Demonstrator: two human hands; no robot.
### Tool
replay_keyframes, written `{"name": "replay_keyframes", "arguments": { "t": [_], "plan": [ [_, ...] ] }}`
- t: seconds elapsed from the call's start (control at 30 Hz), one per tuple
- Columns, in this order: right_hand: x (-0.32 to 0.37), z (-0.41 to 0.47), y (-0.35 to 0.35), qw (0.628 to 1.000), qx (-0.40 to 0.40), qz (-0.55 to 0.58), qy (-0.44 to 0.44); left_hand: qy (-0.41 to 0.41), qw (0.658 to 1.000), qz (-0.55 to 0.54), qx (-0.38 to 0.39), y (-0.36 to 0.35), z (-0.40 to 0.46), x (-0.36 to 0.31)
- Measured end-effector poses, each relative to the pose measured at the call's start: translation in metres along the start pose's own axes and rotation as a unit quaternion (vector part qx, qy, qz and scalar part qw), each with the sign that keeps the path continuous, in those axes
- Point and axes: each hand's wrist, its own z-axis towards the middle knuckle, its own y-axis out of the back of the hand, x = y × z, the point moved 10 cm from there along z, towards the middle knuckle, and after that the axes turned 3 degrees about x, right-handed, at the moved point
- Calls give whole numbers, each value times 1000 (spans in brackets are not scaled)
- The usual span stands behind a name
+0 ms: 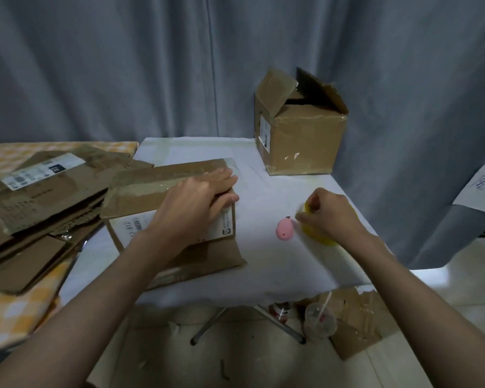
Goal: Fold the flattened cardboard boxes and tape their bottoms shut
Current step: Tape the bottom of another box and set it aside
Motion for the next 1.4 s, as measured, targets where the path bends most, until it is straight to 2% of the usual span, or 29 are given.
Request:
{"name": "replay_keyframes", "arguments": {
  "t": [0.07,0.17,0.27,0.4,0.53,0.7,0.9,1.2,1.27,1.4],
  "plan": [
    [23,2,15,998,-44,20,41,-18,1000,-17,13,5,-8,2],
    [84,-6,33,976,-94,127,152,-45,998,-22,22,8,-20,0],
    [146,-12,32,942,-69,215,250,-47,999,-24,11,9,-26,0],
    [189,1,4,930,-1,217,296,-61,997,-52,12,9,-30,1],
    [194,16,-15,933,47,218,282,-62,996,-67,11,12,-36,3],
    [177,31,-17,918,103,322,208,-58,996,-70,6,13,-38,3],
    [165,31,-26,893,146,390,171,-45,995,-90,-12,14,-39,3],
    [158,28,-30,863,202,445,128,-26,997,-30,-70,16,-44,-6],
    [158,29,-32,866,208,439,119,-26,996,-21,-83,17,-45,-6],
    [153,33,-30,907,185,361,112,-22,997,-16,-78,15,-44,-5]
  ]
}}
